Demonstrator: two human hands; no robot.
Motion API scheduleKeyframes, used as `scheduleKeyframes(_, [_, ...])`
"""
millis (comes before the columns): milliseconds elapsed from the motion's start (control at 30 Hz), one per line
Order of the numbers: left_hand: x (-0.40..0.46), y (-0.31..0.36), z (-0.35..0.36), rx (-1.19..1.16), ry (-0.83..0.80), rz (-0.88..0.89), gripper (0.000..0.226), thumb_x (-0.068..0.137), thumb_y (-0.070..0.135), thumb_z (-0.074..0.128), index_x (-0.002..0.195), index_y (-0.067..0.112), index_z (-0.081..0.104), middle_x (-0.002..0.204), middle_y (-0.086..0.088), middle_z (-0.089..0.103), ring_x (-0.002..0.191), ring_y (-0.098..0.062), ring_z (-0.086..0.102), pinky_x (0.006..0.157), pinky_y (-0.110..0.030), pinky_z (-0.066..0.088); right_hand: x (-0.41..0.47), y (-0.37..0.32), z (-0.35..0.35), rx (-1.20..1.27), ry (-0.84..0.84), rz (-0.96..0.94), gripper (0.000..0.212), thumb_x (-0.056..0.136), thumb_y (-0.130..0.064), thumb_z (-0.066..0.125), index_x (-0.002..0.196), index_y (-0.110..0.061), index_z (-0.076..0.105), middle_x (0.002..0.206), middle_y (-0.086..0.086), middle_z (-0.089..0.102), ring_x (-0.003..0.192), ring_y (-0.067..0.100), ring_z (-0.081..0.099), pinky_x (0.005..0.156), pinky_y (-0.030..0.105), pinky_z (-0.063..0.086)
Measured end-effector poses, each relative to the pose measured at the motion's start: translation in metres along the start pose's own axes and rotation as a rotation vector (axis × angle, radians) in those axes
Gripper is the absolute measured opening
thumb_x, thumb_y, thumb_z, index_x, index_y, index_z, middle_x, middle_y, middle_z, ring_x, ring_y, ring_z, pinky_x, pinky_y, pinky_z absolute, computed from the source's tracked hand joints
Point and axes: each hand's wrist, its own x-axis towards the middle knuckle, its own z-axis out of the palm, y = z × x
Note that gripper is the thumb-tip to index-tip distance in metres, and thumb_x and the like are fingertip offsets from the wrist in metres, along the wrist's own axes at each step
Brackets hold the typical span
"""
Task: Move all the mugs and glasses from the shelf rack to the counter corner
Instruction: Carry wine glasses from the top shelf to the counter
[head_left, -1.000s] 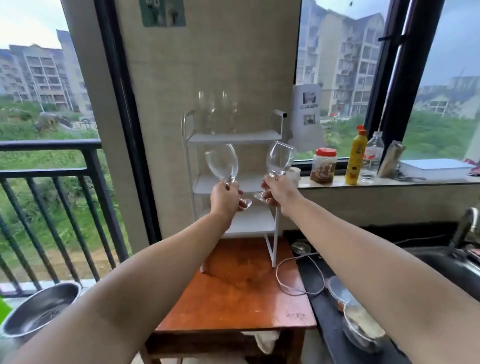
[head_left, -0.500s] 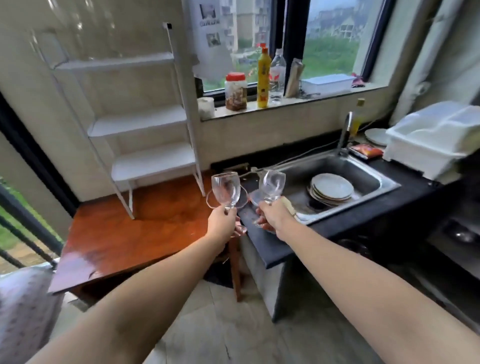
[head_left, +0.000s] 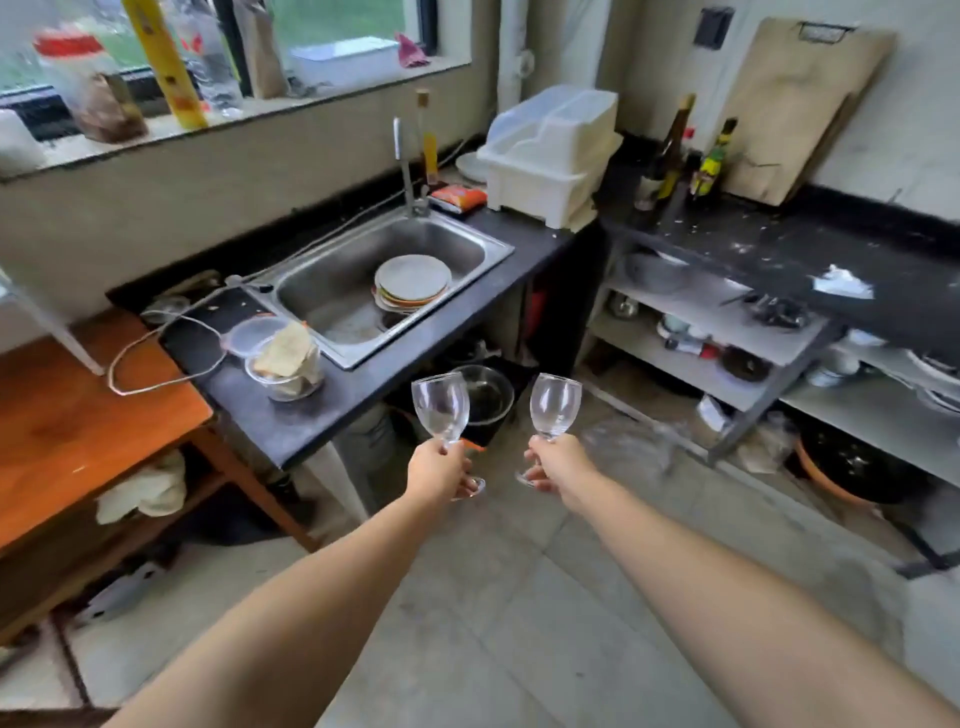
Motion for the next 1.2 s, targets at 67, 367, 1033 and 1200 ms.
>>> scheduleKeyframes(67, [-0.005, -0.002, 0.035, 0.039, -0.041, -0.008, 0.02, 0.093, 0.011, 0.042, 0.08, 0.0, 0.053, 0.052, -0.01, 0.056, 0.026, -0.01, 0.053, 0.032, -0.016, 0.044, 0.002, 0.016, -0.035, 0.023, 0.055, 0.028, 0.012, 0.095, -0.013, 0.042, 0.086, -0.011, 0.049, 0.072, 0.0, 0.05, 0.031, 0.005, 0.051, 0.028, 0.01, 0.036])
scheduleKeyframes(367, [-0.02, -0.001, 0.187, 0.131, -0.261, -0.012, 0.019, 0.095, 0.01, 0.041, 0.08, 0.002, 0.048, 0.069, -0.012, 0.052, 0.026, -0.012, 0.053, 0.056, -0.033, 0.053, 0.009, 0.065, -0.177, 0.21, 0.307, 0.105, 0.022, 0.093, -0.012, 0.043, 0.072, -0.015, 0.047, 0.069, -0.001, 0.05, 0.031, 0.007, 0.052, 0.03, 0.011, 0.037])
scheduleKeyframes(1033, [0.029, 0.112, 0.505, 0.479, -0.754, 0.138, 0.017, 0.097, 0.014, 0.044, 0.094, 0.0, 0.052, 0.072, -0.006, 0.057, 0.027, -0.006, 0.055, 0.032, -0.017, 0.044, 0.094, 0.036, -0.44, 0.56, 0.721, 0.156, 0.009, 0.096, -0.013, 0.045, 0.09, -0.013, 0.05, 0.074, -0.001, 0.054, 0.031, 0.004, 0.051, 0.029, 0.012, 0.038])
scheduleKeyframes(1200, [0.035, 0.126, 0.568, 0.523, -0.76, 0.139, 0.017, 0.094, 0.013, 0.044, 0.088, 0.0, 0.053, 0.062, -0.008, 0.058, 0.027, -0.008, 0.055, 0.033, -0.017, 0.045, 0.115, 0.034, -0.498, 0.564, 0.768, 0.151, 0.017, 0.096, -0.012, 0.045, 0.08, -0.015, 0.051, 0.072, -0.002, 0.054, 0.038, 0.007, 0.051, 0.029, 0.011, 0.039])
